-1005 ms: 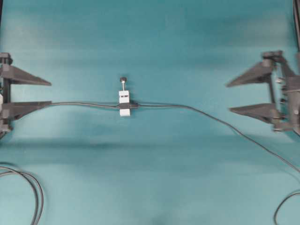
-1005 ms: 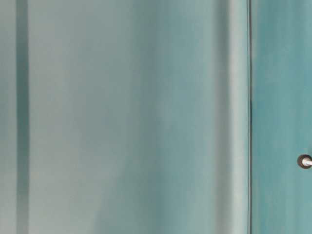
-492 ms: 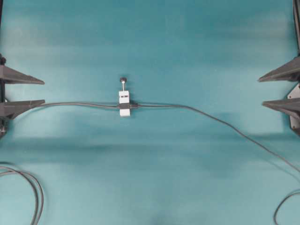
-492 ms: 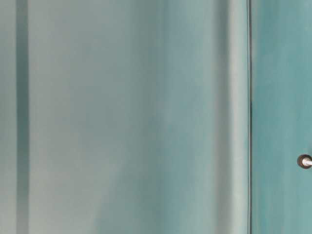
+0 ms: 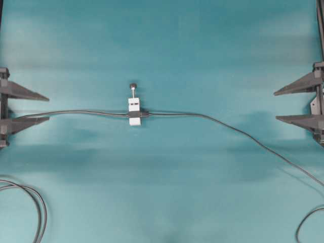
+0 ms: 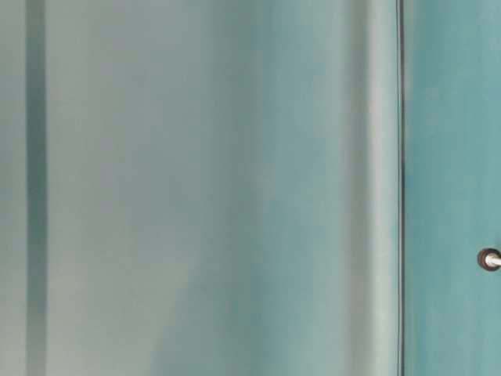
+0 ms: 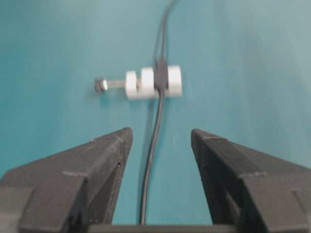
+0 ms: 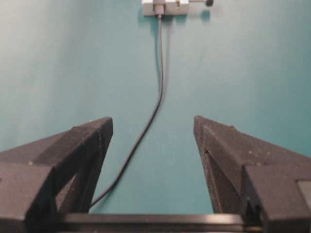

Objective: Insert the USB cable into the female connector supported by the left arm.

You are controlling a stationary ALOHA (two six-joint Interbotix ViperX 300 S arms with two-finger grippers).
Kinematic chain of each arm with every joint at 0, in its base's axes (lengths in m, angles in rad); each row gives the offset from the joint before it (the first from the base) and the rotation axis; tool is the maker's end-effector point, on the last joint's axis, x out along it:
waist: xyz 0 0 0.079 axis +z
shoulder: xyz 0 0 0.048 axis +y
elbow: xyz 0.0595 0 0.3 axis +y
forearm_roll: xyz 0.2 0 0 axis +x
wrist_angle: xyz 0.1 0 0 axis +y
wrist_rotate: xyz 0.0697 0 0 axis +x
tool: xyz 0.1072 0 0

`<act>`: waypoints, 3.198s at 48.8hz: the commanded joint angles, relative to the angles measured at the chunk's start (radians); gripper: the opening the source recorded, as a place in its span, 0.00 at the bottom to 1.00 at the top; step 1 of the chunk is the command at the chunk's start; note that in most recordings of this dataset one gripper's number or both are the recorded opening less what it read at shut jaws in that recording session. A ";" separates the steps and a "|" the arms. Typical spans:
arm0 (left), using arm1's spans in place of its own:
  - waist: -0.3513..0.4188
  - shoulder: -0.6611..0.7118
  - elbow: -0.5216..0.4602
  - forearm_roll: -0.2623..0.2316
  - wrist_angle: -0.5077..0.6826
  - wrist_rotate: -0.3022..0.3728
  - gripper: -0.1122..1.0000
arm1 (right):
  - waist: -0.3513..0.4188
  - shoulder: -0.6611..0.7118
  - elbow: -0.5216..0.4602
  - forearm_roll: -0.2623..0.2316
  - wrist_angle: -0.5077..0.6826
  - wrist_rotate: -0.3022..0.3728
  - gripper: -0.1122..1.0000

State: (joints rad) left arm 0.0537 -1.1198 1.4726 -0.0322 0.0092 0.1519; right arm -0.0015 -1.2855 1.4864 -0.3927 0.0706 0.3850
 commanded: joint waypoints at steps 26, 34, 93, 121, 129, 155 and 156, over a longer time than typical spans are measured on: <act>-0.012 0.006 0.054 0.005 -0.095 0.014 0.68 | -0.002 0.006 -0.003 -0.005 -0.017 0.002 0.75; -0.011 0.006 0.086 0.009 -0.158 0.014 0.68 | -0.002 0.006 -0.003 -0.005 -0.017 0.002 0.75; -0.011 0.006 0.089 0.009 -0.169 0.012 0.68 | -0.002 0.006 -0.003 -0.005 -0.017 0.002 0.75; -0.011 0.006 0.089 0.009 -0.169 0.014 0.68 | -0.002 0.006 -0.003 -0.005 -0.018 0.002 0.75; -0.012 0.006 0.089 0.009 -0.169 0.012 0.68 | -0.002 0.006 -0.003 -0.005 -0.018 0.002 0.75; -0.011 0.006 0.089 0.011 -0.169 0.014 0.68 | -0.002 0.006 -0.003 -0.005 -0.017 0.002 0.75; -0.011 0.006 0.089 0.009 -0.170 0.012 0.68 | -0.002 0.006 -0.003 -0.005 -0.017 0.002 0.75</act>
State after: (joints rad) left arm 0.0430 -1.1198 1.5739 -0.0245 -0.1519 0.1534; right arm -0.0015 -1.2870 1.4972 -0.3958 0.0629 0.3866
